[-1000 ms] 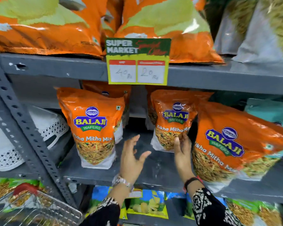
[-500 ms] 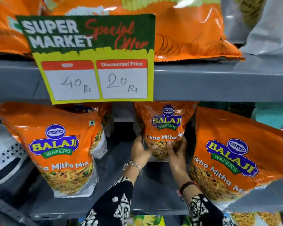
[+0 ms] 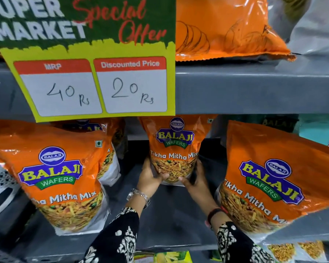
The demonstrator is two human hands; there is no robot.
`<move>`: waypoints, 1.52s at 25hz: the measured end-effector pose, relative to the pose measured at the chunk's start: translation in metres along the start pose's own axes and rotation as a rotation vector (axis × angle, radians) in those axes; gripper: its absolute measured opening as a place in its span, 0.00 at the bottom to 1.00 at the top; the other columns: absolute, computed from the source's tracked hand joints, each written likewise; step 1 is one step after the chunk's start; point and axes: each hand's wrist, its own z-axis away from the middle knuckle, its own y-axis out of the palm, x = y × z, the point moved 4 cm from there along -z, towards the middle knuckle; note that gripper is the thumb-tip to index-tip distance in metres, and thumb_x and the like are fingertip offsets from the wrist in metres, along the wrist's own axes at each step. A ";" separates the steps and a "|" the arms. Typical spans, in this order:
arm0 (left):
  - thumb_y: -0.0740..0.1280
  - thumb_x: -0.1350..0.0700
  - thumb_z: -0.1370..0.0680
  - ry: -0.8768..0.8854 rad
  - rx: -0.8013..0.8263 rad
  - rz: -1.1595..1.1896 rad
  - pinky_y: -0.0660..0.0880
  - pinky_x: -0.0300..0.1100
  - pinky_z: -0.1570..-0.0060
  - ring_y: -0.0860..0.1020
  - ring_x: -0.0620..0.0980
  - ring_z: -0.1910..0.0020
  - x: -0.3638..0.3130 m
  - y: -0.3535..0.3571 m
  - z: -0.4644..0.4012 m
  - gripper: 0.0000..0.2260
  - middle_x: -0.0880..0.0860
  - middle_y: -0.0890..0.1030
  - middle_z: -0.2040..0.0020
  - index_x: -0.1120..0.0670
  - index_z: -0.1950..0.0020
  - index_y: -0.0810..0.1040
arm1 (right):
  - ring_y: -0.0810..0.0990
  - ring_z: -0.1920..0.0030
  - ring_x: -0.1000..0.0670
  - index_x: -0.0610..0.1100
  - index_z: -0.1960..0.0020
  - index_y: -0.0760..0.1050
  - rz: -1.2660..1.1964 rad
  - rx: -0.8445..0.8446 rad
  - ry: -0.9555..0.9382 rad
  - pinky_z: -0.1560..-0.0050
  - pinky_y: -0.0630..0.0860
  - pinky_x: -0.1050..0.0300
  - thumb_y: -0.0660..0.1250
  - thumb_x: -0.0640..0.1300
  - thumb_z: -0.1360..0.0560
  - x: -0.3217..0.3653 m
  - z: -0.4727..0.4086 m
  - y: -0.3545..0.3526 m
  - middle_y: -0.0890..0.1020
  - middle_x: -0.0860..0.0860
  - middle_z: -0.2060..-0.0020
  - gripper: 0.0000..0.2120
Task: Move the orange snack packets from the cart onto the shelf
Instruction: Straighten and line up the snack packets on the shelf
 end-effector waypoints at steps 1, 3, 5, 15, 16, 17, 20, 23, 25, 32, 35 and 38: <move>0.73 0.64 0.35 0.002 -0.034 -0.013 0.67 0.42 0.45 0.70 0.47 0.43 0.001 0.000 0.000 0.34 0.48 0.72 0.44 0.55 0.34 0.62 | 0.63 0.35 0.53 0.50 0.30 0.52 -0.006 -0.004 0.005 0.38 0.62 0.55 0.70 0.37 0.31 -0.001 -0.002 0.000 0.65 0.53 0.36 0.37; 0.74 0.62 0.36 0.007 -0.092 -0.041 0.67 0.41 0.48 0.70 0.47 0.46 0.001 0.000 0.000 0.34 0.49 0.73 0.45 0.56 0.34 0.63 | 0.62 0.36 0.54 0.50 0.30 0.51 -0.018 0.005 0.020 0.39 0.61 0.56 0.69 0.37 0.31 -0.003 -0.005 0.001 0.64 0.54 0.37 0.37; 0.75 0.62 0.36 0.015 -0.112 -0.053 0.67 0.40 0.49 0.70 0.47 0.46 0.000 0.000 0.000 0.33 0.52 0.74 0.43 0.56 0.35 0.64 | 0.62 0.36 0.55 0.51 0.29 0.50 -0.041 0.025 0.027 0.39 0.61 0.56 0.68 0.37 0.30 -0.005 -0.006 0.002 0.63 0.55 0.37 0.37; 0.76 0.56 0.37 0.053 -0.333 -0.136 0.65 0.52 0.34 0.66 0.58 0.34 -0.012 0.001 0.038 0.39 0.61 0.69 0.34 0.61 0.32 0.61 | 0.69 0.34 0.50 0.47 0.31 0.56 0.165 -0.032 -0.015 0.33 0.66 0.53 0.61 0.36 0.26 0.004 0.059 0.003 0.69 0.46 0.33 0.27; 0.74 0.63 0.36 0.099 -0.395 -0.165 0.66 0.53 0.35 0.68 0.61 0.36 -0.015 0.005 0.050 0.34 0.63 0.70 0.36 0.61 0.33 0.63 | 0.72 0.38 0.54 0.51 0.34 0.61 0.190 -0.048 -0.060 0.37 0.69 0.58 0.61 0.36 0.26 0.007 0.078 -0.005 0.73 0.48 0.38 0.23; 0.73 0.66 0.36 0.157 -0.411 -0.187 0.67 0.51 0.37 0.70 0.62 0.38 -0.018 0.014 0.063 0.30 0.63 0.72 0.39 0.61 0.36 0.67 | 0.74 0.43 0.60 0.57 0.40 0.64 0.215 -0.076 -0.114 0.41 0.70 0.63 0.61 0.37 0.25 0.011 0.099 -0.015 0.76 0.53 0.44 0.20; 0.73 0.62 0.34 0.233 -0.176 -0.182 0.66 0.47 0.37 0.70 0.58 0.37 -0.027 0.053 0.081 0.28 0.59 0.73 0.38 0.58 0.37 0.68 | 0.70 0.55 0.64 0.55 0.50 0.67 0.336 -0.269 -0.261 0.51 0.68 0.72 0.58 0.53 0.25 0.017 0.148 -0.058 0.72 0.55 0.58 0.06; 0.74 0.59 0.34 0.122 0.276 -0.128 0.57 0.50 0.29 0.57 0.52 0.28 -0.040 0.105 0.083 0.40 0.55 0.58 0.27 0.55 0.29 0.53 | 0.69 0.51 0.52 0.42 0.45 0.66 0.375 -0.536 -0.272 0.51 0.71 0.59 0.60 0.62 0.29 0.021 0.169 -0.117 0.67 0.51 0.53 0.25; 0.74 0.59 0.34 0.040 0.421 -0.131 0.57 0.45 0.31 0.57 0.48 0.30 -0.047 0.127 0.079 0.43 0.54 0.57 0.26 0.55 0.28 0.49 | 0.69 0.44 0.45 0.41 0.37 0.62 0.340 -0.554 -0.111 0.45 0.71 0.48 0.68 0.58 0.34 0.016 0.165 -0.142 0.64 0.51 0.48 0.33; 0.76 0.60 0.37 -0.066 0.363 -0.054 0.63 0.39 0.43 0.68 0.48 0.38 -0.041 0.116 0.083 0.36 0.54 0.70 0.36 0.55 0.35 0.61 | 0.66 0.37 0.49 0.52 0.34 0.58 0.164 -0.304 -0.012 0.39 0.67 0.51 0.74 0.42 0.35 0.006 0.142 -0.129 0.67 0.52 0.43 0.36; 0.78 0.57 0.39 0.000 0.214 -0.118 0.65 0.45 0.36 0.67 0.54 0.35 -0.032 0.078 0.089 0.34 0.54 0.70 0.38 0.53 0.37 0.65 | 0.67 0.36 0.50 0.51 0.34 0.59 0.150 -0.161 -0.049 0.40 0.67 0.56 0.73 0.41 0.34 0.012 0.129 -0.105 0.69 0.55 0.42 0.34; 0.78 0.53 0.39 -0.015 0.067 -0.305 0.64 0.51 0.34 0.65 0.56 0.35 -0.020 0.035 0.096 0.34 0.58 0.68 0.38 0.53 0.37 0.66 | 0.67 0.33 0.50 0.48 0.32 0.57 0.077 0.028 -0.035 0.34 0.67 0.47 0.71 0.40 0.32 0.020 0.114 -0.072 0.69 0.52 0.36 0.34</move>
